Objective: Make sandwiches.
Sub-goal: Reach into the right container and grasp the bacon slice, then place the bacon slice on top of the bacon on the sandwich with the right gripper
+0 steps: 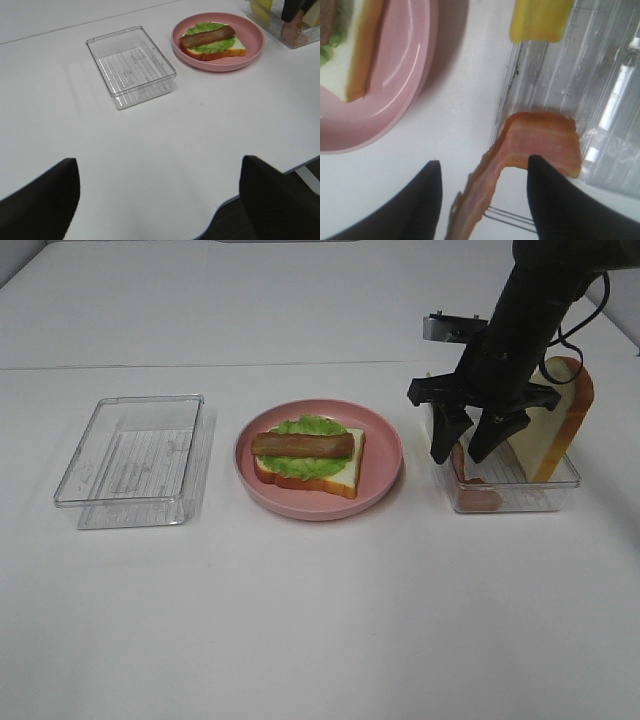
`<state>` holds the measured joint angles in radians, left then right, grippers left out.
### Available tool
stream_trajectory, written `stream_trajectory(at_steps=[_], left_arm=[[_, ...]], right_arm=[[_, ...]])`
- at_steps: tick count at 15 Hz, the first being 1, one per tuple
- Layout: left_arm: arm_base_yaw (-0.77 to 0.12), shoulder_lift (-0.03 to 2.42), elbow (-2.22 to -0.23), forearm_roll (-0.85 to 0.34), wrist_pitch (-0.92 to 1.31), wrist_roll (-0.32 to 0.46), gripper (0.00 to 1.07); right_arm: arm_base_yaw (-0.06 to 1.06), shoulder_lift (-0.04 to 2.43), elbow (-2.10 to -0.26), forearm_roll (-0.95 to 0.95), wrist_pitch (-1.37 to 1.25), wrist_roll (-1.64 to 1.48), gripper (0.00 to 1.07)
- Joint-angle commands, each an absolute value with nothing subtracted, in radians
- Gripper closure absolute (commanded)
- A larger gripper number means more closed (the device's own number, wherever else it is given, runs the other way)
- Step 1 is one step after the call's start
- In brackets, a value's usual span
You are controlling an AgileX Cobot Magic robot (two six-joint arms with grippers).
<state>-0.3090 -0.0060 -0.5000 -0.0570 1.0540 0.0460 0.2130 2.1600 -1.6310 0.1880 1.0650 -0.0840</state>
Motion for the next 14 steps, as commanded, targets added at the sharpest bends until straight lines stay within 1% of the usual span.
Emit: stream_trajectory(at_steps=[1,2,3,4,10,13,14], left_arm=[[-0.309,-0.014,-0.498,-0.062,1.044,0.043,0.24],[-0.309,-0.014,-0.498,-0.062,1.044,0.043,0.24],[-0.309,-0.014,-0.498,-0.062,1.044,0.043,0.24],[-0.309,-0.014,-0.498,-0.062,1.044,0.043,0.24],[-0.309,-0.014,-0.498,-0.062,1.044,0.043,0.24],[-0.309,-0.014,-0.498,-0.062,1.044,0.043,0.24],[-0.309,-0.014,-0.498,-0.062,1.044,0.043,0.24]], right_arm=[[0.212,2.175,-1.635,0.18,1.066,-0.07,0.7],[0.212,2.174,-1.636,0.179,1.063,-0.066,0.9],[0.212,2.174,-1.639,0.177,1.064,-0.066,1.02],[0.212,2.174,-1.646,0.177,1.074,-0.066,1.07],[0.212,2.154,-1.731,0.182,1.189,-0.066,1.07],[0.212,2.074,-1.779,0.215,1.24,-0.066,1.07],[0.212,2.04,-1.779,0.257,1.237,-0.071,1.07]])
